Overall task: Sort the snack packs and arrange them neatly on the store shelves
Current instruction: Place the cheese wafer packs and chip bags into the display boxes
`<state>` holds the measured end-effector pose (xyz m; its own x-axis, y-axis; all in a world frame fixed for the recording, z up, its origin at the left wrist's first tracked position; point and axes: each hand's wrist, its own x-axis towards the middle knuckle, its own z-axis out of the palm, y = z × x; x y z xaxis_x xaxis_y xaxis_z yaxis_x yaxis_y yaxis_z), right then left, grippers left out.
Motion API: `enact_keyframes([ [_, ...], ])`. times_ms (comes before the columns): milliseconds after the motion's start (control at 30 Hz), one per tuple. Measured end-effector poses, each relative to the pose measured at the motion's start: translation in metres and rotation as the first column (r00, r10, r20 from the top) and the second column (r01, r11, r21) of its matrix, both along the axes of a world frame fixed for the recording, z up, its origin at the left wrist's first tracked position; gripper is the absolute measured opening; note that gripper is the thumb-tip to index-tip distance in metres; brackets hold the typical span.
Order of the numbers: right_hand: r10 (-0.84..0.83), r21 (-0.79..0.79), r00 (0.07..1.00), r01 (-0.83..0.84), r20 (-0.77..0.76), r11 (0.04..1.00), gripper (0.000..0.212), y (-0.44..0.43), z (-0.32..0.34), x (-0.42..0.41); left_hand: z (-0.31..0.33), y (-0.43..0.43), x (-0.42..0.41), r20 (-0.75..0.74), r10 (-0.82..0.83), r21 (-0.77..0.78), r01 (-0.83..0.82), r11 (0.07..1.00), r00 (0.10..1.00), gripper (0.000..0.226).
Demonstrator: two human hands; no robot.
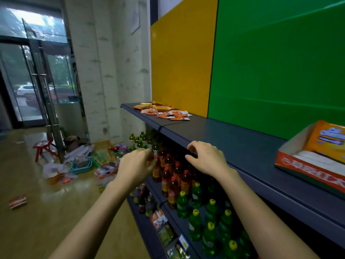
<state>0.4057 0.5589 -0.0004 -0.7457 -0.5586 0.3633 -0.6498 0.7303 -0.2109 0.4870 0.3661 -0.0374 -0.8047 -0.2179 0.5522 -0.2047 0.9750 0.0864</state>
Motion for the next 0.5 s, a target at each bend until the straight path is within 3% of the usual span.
enact_keyframes([
  [500,0.021,-0.061,0.999,-0.017,0.050,0.998,0.037,-0.217,0.004,-0.167,0.004,-0.205,-0.147,-0.010,0.056,0.061,-0.055,0.997,0.998,0.027],
])
